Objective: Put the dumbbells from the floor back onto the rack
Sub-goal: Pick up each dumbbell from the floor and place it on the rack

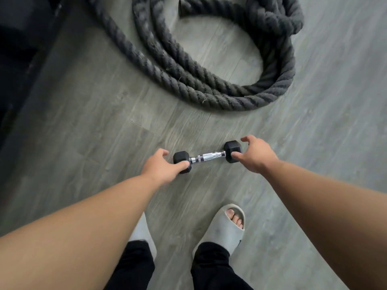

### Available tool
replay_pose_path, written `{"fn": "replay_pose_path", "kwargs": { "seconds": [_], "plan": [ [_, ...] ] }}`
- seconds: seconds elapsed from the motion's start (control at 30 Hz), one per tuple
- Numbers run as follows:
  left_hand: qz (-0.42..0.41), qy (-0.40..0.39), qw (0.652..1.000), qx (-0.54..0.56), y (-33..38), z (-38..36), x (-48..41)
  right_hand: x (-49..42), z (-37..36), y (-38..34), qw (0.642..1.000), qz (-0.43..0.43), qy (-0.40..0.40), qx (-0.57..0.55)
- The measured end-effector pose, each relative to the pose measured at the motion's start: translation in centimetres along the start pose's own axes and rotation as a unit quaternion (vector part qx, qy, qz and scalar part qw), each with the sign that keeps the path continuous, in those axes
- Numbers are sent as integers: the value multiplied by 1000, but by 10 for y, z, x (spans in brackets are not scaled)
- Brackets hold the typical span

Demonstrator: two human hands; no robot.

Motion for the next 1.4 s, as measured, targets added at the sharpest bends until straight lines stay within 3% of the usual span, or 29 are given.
{"fn": "replay_pose_path", "kwargs": {
  "seconds": [0.23, 0.53, 0.77, 1.13, 1.4],
  "plan": [
    [-11, 15, 999, 35, -14, -77, -56, -47, -57, 14, 1000, 4, -2, -16],
    [-22, 45, 999, 13, -7, -25, -45, -13, -47, -3, 997, -34, 23, -72],
    [-61, 94, 993, -25, 15, 134, 61, 120, 7, -79, 988, -55, 24, -145],
    [-115, 187, 971, -96, 60, 444, 278, 365, 137, -280, 967, -22, 41, -252],
    [-158, 253, 947, -123, 30, 620, 423, 509, 149, -404, 949, 33, 14, -315]
  ]
}}
Point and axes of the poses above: each hand's wrist, its own x-axis away from the middle knuckle, its own z-axis out of the back of the hand, y = z × x, the point moved 9 cm from there along -x, towards the middle knuckle, and after that the axes turned 5 degrees about y, right-handed, at the moved point
